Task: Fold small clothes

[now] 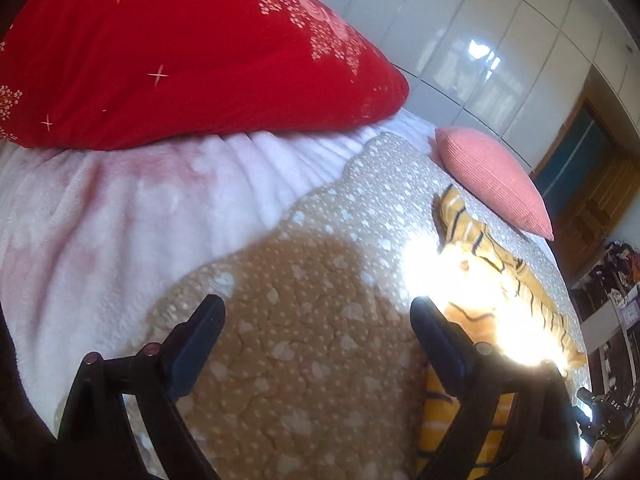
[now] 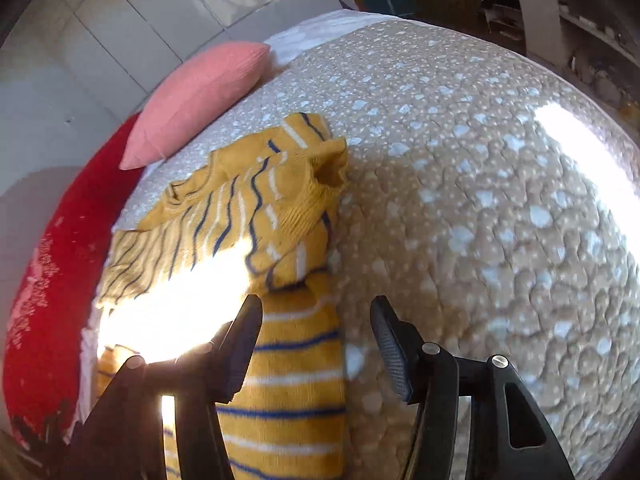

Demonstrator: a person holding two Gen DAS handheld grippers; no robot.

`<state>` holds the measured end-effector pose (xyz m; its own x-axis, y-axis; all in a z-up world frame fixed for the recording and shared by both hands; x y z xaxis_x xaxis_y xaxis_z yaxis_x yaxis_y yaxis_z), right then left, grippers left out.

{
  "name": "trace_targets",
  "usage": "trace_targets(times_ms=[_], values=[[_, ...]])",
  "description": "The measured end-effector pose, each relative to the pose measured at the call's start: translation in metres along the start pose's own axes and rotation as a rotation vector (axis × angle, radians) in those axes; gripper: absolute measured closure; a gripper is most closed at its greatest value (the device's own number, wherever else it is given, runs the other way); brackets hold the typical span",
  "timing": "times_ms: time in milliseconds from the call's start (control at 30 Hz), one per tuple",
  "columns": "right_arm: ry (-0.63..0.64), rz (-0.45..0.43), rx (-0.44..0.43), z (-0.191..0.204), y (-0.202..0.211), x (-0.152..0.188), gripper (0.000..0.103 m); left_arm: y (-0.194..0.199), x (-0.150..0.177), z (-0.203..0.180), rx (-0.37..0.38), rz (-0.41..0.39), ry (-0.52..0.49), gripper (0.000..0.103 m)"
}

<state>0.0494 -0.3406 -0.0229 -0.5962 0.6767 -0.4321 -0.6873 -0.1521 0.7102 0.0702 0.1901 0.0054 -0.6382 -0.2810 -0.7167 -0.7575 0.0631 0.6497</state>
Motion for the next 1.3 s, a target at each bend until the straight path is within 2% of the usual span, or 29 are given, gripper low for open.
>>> trace_targets(times_ms=[133, 200, 300, 433, 500, 567, 633, 700, 800, 900, 1000, 1067, 1133, 1200, 1300], values=[[0.137, -0.054, 0.018, 0.0, 0.041, 0.03, 0.042, 0.0, 0.023, -0.023, 0.057, 0.089, -0.054, 0.01], [0.191, -0.061, 0.011, -0.003, 0.049, 0.043, 0.04, 0.0, 0.036, -0.037, 0.106, 0.135, -0.09, 0.01], [0.222, -0.076, -0.006, -0.01, 0.052, 0.061, 0.033, 0.007, 0.052, -0.06, 0.136, 0.154, -0.185, 0.01], [0.216, -0.066, -0.061, -0.016, 0.047, 0.083, 0.031, 0.004, 0.071, -0.092, 0.224, 0.239, -0.252, 0.01], [0.231, -0.071, -0.082, -0.014, 0.048, 0.094, 0.031, 0.002, 0.078, -0.105, 0.214, 0.261, -0.292, 0.026], [0.263, -0.076, -0.092, -0.01, 0.051, 0.106, 0.031, 0.003, 0.081, -0.11, 0.175, 0.296, -0.315, 0.095], [0.288, -0.069, -0.103, -0.006, 0.053, 0.117, 0.031, 0.006, 0.079, -0.103, 0.221, 0.323, -0.251, 0.094], [0.309, -0.066, -0.099, -0.006, 0.052, 0.124, 0.031, 0.014, 0.072, -0.083, 0.227, 0.319, -0.178, 0.094], [0.318, -0.065, -0.108, -0.008, 0.058, 0.131, 0.031, 0.026, 0.061, -0.043, 0.177, 0.29, -0.096, 0.094], [0.289, -0.031, -0.162, -0.013, 0.063, 0.136, 0.031, 0.032, 0.064, -0.025, 0.191, 0.308, -0.074, 0.092], [0.294, -0.001, -0.196, -0.011, 0.065, 0.144, 0.03, 0.043, 0.068, -0.025, 0.169, 0.279, -0.127, 0.083], [0.301, 0.017, -0.233, -0.008, 0.066, 0.153, 0.028, 0.046, 0.067, -0.029, 0.147, 0.257, -0.157, 0.058], [0.314, 0.032, -0.267, -0.002, 0.065, 0.161, 0.024, 0.044, 0.065, -0.028, 0.162, 0.237, -0.149, 0.043], [0.338, 0.028, -0.272, 0.004, 0.064, 0.168, 0.021, 0.035, 0.065, -0.027, 0.193, 0.26, -0.129, 0.037], [0.359, 0.043, -0.294, 0.017, 0.059, 0.173, 0.021, 0.025, 0.064, -0.039, 0.223, 0.253, -0.142, 0.026]])
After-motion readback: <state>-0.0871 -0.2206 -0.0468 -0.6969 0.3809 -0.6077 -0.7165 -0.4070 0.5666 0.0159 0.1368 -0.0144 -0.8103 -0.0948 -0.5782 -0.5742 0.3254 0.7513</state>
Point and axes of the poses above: each gripper's, at about its wrist camera, not at the fingertips, and y roughly against the way its jaws point, z to its left, x to its underside, the point moved 3 cm from there along -y, roughly the way its jaws point, and after that the axes turned 10 degrees about -y, right-handed, at the moved point
